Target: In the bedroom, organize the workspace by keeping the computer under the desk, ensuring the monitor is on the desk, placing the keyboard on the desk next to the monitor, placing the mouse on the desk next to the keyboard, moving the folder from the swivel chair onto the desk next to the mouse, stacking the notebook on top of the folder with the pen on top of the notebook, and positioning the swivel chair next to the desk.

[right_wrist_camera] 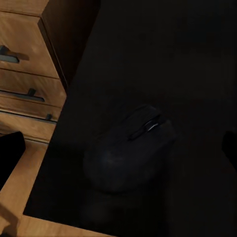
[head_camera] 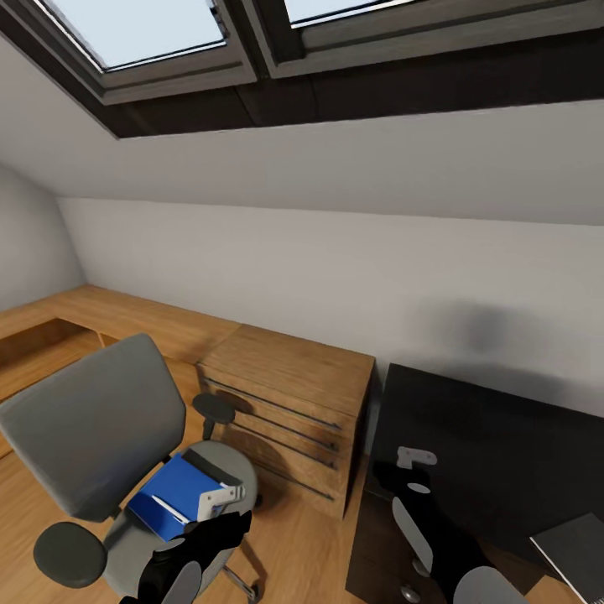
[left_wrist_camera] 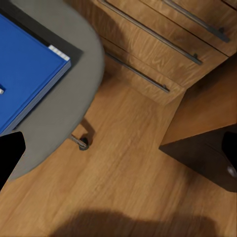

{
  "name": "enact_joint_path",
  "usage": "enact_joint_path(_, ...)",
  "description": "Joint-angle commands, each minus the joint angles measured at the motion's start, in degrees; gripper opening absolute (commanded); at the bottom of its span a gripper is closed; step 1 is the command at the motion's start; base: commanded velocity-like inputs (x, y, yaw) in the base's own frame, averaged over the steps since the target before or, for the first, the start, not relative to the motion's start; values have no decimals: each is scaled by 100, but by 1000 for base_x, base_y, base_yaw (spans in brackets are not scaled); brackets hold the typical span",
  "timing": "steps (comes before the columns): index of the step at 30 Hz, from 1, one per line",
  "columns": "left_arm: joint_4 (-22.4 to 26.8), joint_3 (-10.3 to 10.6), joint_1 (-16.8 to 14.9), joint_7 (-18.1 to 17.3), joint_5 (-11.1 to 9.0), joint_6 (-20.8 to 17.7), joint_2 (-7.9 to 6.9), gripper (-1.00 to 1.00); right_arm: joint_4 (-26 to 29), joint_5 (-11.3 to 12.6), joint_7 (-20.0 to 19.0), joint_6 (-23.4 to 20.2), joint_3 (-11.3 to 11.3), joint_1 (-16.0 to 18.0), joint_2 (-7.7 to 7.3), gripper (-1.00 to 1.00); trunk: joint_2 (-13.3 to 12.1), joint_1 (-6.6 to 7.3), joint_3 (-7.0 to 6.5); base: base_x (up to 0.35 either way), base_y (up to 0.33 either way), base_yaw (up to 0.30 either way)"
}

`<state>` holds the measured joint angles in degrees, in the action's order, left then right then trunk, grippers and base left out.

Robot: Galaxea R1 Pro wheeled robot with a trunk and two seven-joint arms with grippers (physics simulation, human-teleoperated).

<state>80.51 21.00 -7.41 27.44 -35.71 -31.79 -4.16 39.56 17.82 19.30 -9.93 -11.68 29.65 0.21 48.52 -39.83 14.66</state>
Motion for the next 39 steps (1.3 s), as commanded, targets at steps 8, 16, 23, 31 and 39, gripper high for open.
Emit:
enact_joint_path(8, 8, 18, -6, 59, -66, -3, -6, 100, -920, 54, 47, -26, -27, 505, -37, 100, 7, -1, 8, 106, 1, 0)
enact_joint_path(16, 17, 13, -6, 59, -62, 2, -6, 100, -1012, 71, 47, -26, -27, 550, -39, 100, 7, -1, 8, 7, 0, 0)
enact_joint_path(23, 30, 5, -6, 59, -93, 57, -6, 100, -1394, 99, 23, -20, -27, 645, -24, 100, 7, -1, 8, 0, 0, 0)
enact_joint_path(31, 197, -42, -6, 59, -118, 90, -6, 100, -1506, 108, 7, -18, -27, 681, -6, 100, 7, -1, 8, 0, 0, 0)
enact_joint_path(39, 251, -37, -6, 44, -161, 86, -6, 100, -1478, 117, 1, 452, -59, 683, 3, 100, 7, -1, 8, 0, 0, 0)
